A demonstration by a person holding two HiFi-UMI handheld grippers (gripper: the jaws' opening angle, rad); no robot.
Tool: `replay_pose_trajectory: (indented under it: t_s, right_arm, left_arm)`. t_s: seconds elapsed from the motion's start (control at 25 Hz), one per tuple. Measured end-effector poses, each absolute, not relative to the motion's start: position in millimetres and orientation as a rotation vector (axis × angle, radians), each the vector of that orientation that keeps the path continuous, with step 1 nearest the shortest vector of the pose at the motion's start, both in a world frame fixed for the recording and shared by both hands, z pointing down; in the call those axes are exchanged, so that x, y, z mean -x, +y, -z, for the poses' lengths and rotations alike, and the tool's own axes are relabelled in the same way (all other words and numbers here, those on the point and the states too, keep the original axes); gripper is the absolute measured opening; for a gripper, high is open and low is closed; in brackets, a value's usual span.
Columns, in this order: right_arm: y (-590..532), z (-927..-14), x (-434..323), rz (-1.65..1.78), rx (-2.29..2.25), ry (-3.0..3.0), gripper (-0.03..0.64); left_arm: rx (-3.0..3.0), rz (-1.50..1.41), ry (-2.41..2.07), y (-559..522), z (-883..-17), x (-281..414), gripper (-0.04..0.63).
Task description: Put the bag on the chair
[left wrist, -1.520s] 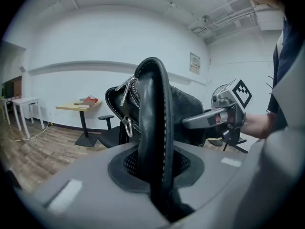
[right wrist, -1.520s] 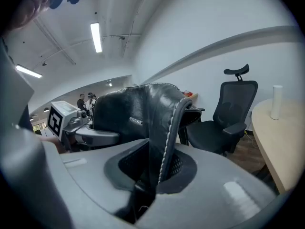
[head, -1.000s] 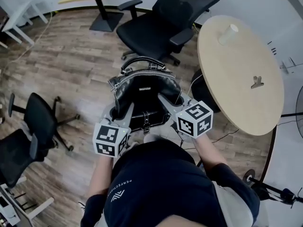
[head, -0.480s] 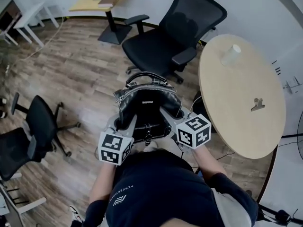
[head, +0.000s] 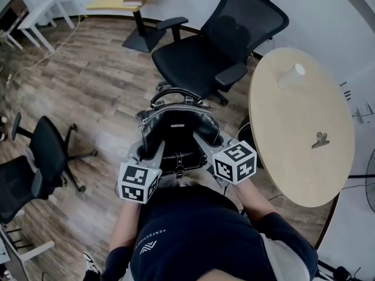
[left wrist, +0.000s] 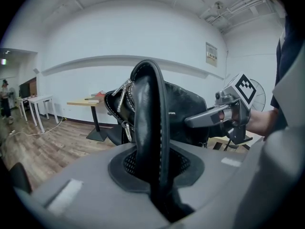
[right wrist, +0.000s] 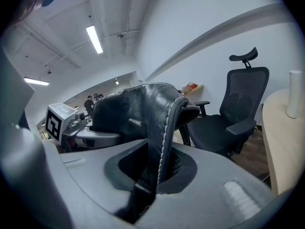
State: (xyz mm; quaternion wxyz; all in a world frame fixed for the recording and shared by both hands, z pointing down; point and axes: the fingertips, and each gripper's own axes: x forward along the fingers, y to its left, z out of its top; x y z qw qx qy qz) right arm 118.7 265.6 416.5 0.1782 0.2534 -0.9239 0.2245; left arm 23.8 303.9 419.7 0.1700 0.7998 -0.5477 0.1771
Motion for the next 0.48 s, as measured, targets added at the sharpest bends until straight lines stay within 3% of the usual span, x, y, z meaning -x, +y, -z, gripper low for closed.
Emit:
replay_pose_trajectory:
  t_s: [0.48]
  right_arm:
    - [169.3,-427.9,-77.3,-0.680,-0.800,-2.554,0.038]
  left_arm:
    - [-2.285,-0.502,-1.473,205.1,-432.0,18.3,0.084]
